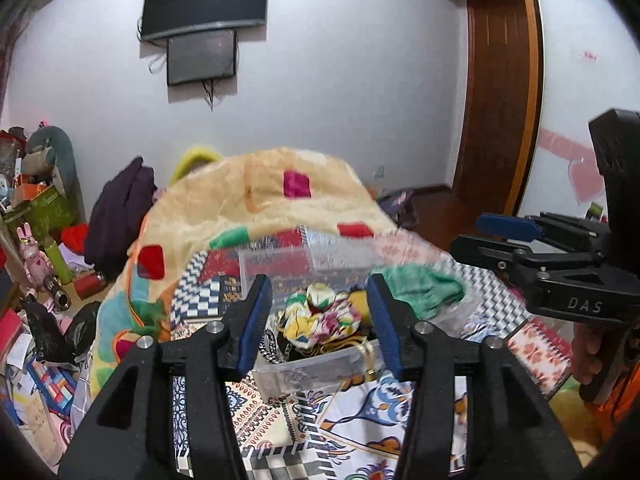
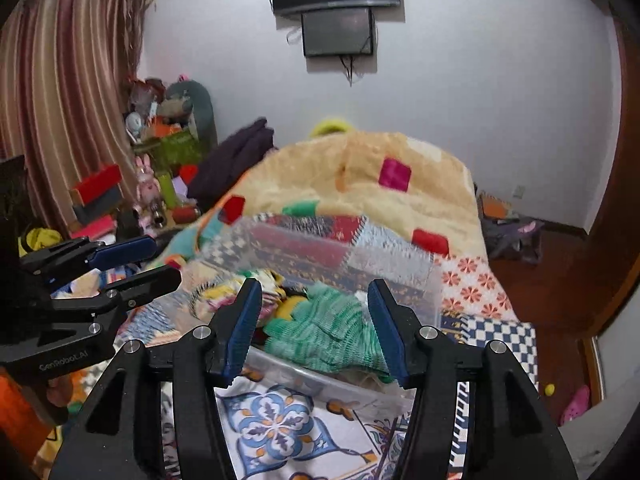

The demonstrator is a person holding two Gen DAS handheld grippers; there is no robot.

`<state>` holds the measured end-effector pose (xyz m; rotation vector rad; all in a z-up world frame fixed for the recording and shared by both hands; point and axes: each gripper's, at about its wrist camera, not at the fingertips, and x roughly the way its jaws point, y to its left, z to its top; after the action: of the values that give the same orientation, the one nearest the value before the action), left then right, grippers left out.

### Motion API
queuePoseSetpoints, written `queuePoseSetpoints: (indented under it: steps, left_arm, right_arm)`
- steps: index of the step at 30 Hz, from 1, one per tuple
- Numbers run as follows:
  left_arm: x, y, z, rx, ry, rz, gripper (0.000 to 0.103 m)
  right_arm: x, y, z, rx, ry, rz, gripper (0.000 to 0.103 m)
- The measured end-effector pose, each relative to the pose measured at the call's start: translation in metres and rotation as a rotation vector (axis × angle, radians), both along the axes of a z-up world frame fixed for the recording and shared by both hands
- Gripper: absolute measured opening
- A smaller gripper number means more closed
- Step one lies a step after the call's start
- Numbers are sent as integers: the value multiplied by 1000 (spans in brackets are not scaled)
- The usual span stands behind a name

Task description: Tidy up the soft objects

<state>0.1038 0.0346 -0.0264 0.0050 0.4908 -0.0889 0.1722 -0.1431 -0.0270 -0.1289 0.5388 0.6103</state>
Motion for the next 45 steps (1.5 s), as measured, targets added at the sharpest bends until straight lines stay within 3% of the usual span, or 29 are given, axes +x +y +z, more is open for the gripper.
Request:
queuePoseSetpoints:
  steps: [3, 9, 17, 45]
  left_arm:
    - [-18, -2, 14, -12, -58, 7, 58]
    - [-51, -14, 34, 1, -174, 25, 75]
    - [-80, -28, 44, 22, -266, 51, 99]
    - [-80, -26, 37, 2, -260, 63, 103]
  right_arm:
    - [-17, -9, 16, 33, -39, -2, 53]
    - [-50, -25, 40, 90, -139, -22, 76]
    - [-75, -40, 51, 156, -230, -63, 103]
    - [-87, -43, 44, 148, -244, -70, 103]
